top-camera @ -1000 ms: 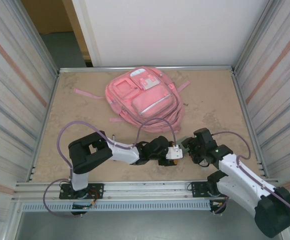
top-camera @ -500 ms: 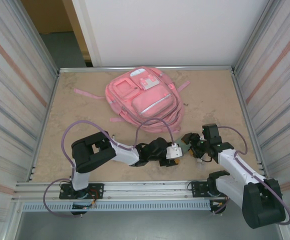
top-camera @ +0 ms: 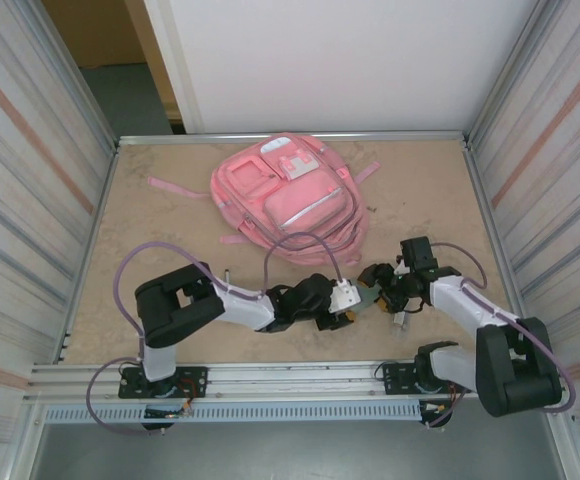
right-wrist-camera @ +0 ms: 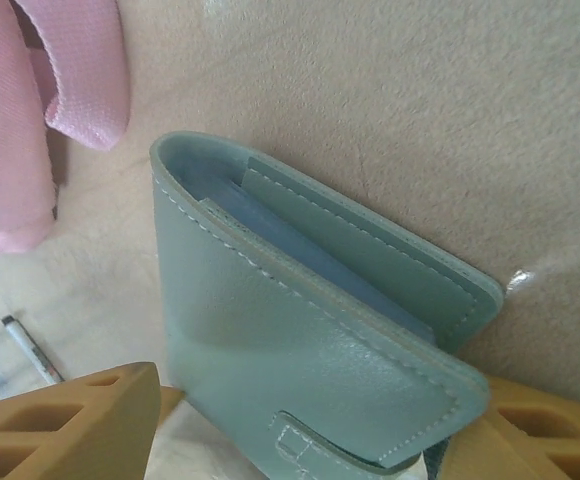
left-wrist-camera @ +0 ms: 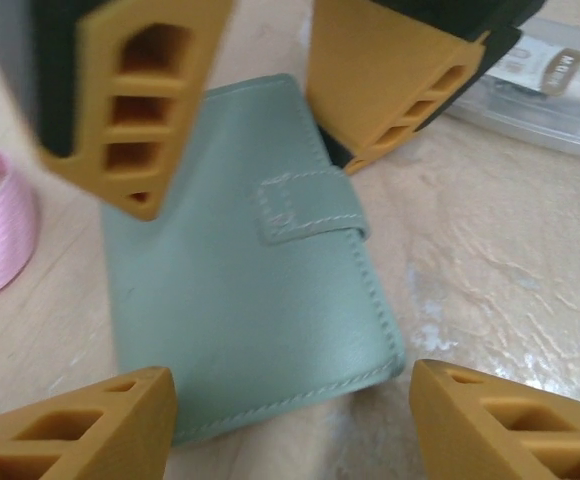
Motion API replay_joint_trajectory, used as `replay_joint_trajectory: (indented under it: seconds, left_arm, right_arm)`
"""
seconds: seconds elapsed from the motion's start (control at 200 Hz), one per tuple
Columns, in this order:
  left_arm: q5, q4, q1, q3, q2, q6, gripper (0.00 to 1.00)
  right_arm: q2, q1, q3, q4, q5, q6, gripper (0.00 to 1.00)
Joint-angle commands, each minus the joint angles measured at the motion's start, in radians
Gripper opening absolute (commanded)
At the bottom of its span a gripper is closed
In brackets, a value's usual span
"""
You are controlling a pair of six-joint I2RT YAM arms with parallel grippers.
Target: Pack the student bag
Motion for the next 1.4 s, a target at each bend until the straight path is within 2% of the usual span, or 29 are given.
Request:
replay_joint_trajectory:
  seconds: [0.0,0.17,0.366,0.571,0.661,0.812,0.942,1.042,1.273,1.393]
  left_arm:
    - [-0.044,-0.085,0.009,0.003,-0.087,-0.092,0.64]
    - [-0.047,-0.296,0.046,0.141,-0.058,-0.231,0.66]
    - [-0.078,-0.347,0.096,0.185,0.008,-0.373,0.65]
    - [0.019,-0.359,0.128,0.171,-0.007,-0.504,0.64]
    - [0.132,-0.405,0.158,0.167,-0.025,-0.61,0.64]
    - [0.259,-0.406,0.194,0.128,-0.048,-0.752,0.64]
    - [0.299,-0.472,0.198,0.157,-0.019,-0.82,0.63]
    - [0.339,-0.43,0.198,0.138,-0.006,-0.875,0.6]
    - [0.408,-0.374,0.199,0.129,-0.033,-0.9,0.45]
    - [0.411,-0.374,0.21,0.126,-0.063,-0.91,0.31]
  right_arm:
    - [0.052,-0.006,0.027,-0.045,-0.043,-0.074,0.66]
    - [0.083,-0.007,0.036,0.02,-0.074,-0.088,0.52]
    - [0.083,-0.008,0.058,0.024,-0.064,-0.17,0.39]
    - [0.133,-0.013,0.054,0.064,-0.102,-0.199,0.29]
    - [0.161,-0.013,0.056,0.077,-0.148,-0.229,0.22]
    - [0.212,-0.009,0.088,0.046,-0.17,-0.319,0.21]
    - [0.271,-0.003,0.112,0.044,-0.192,-0.362,0.19]
    - [0.311,0.01,0.122,0.056,-0.206,-0.372,0.18]
    - [0.327,0.038,0.121,0.092,-0.239,-0.384,0.19]
    - [0.302,0.046,0.122,0.099,-0.243,-0.389,0.21]
